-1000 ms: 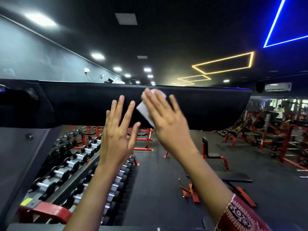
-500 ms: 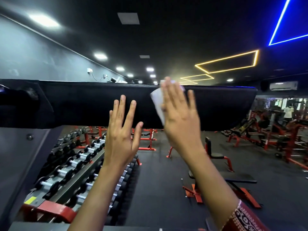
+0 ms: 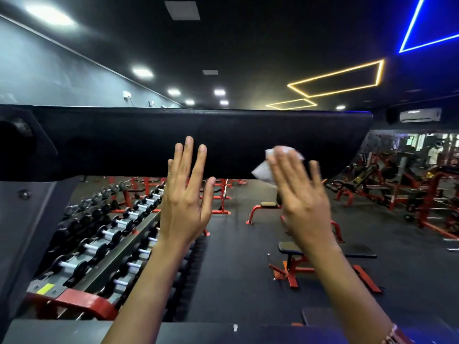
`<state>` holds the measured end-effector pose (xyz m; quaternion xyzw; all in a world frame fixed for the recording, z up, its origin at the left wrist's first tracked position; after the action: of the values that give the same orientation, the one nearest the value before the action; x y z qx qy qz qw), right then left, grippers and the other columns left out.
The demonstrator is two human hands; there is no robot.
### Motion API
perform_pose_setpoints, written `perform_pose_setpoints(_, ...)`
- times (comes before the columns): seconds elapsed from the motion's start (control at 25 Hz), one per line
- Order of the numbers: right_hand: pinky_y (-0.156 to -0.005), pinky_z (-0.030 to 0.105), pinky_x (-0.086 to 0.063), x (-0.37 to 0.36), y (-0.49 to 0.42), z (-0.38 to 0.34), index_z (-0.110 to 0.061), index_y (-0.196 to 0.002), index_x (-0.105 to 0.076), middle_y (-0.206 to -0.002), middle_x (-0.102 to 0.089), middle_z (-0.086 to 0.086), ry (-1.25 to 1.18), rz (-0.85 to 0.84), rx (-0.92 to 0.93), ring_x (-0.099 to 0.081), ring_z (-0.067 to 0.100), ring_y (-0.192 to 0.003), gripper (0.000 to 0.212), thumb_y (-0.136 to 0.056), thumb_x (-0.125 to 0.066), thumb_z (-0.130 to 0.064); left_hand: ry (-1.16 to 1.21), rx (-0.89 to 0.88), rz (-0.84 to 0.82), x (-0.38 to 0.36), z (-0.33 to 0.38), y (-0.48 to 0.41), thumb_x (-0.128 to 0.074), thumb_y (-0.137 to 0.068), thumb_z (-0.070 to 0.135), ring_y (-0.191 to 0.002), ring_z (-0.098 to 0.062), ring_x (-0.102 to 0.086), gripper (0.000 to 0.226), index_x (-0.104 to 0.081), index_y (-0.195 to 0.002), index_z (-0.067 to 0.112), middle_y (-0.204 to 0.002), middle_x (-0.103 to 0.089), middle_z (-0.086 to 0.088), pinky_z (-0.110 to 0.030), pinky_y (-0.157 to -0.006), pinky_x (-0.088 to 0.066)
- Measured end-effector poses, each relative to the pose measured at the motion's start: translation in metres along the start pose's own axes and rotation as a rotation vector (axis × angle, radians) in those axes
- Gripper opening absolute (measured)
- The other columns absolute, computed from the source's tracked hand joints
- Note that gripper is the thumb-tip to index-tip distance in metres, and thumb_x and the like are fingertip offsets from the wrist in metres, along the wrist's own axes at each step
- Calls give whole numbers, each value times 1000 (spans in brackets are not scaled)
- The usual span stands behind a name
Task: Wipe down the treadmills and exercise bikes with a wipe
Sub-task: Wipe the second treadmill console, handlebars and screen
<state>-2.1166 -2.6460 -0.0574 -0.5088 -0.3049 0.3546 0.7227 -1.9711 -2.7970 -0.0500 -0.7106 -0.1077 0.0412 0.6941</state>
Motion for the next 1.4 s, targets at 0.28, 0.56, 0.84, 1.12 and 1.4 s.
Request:
perform_pose_setpoints(0.28,-119,40,-15,-4,-28,-36,-4,-145,-32,-153,-29,10,-185,-14,130,-21,22,-144,56,-92,-26,12,6,-22,10,-11,15,0,-45,-97,19,-144,-26,-15,52,-32,-143,-2,-152,-23,-17,-34,-120,-8)
perform_pose_setpoints(0.56,-118,44,-13,5,14,55,-5,-148,-23,-158,-14,4,-10,87,47,-15,19,-146,55,-97,-43,4,19,-94,12,-24,34,-7,-46,-97,19,-143,-27,-18,51,-35,-141,-4,-150,-27,-19,-37,-119,-11)
perform_pose_setpoints(0.84,-121,41,-5,-3,18,44,-10,-151,-9,-161,6,-3,-150,81,-150,0,21,-148,55,-104,-38,-11,0,-120,26,-29,41,-13,-44,-96,17,-142,-29,-20,50,-34,-140,-4,-149,-26,-17,-37,-119,-11)
perform_pose_setpoints(1.12,-121,41,-4,13,7,55,-5,-149,-20,-156,-17,9,-63,53,-235,-6,18,-147,50,-104,-37,-16,34,-92,34,-37,58,-21,-40,-98,23,-143,-26,-17,51,-34,-141,-4,-150,-26,-17,-35,-119,-9)
perform_pose_setpoints(1.4,-121,39,-6,4,-21,5,-3,-147,-26,-155,-20,7,-170,22,-138,-9,16,-146,47,-103,-31,-19,16,-116,5,-36,61,-30,-42,-96,22,-141,-31,-21,51,-38,-141,-3,-150,-28,-18,-35,-119,-9)
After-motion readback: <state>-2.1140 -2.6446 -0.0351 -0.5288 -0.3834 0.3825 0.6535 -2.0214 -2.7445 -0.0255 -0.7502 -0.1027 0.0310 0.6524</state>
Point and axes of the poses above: each hand's wrist, its own y-axis away from the middle knuckle, its own x-axis out of the back of the hand, z = x × y, the point moved 1 cm from there along -y, towards the middle knuckle
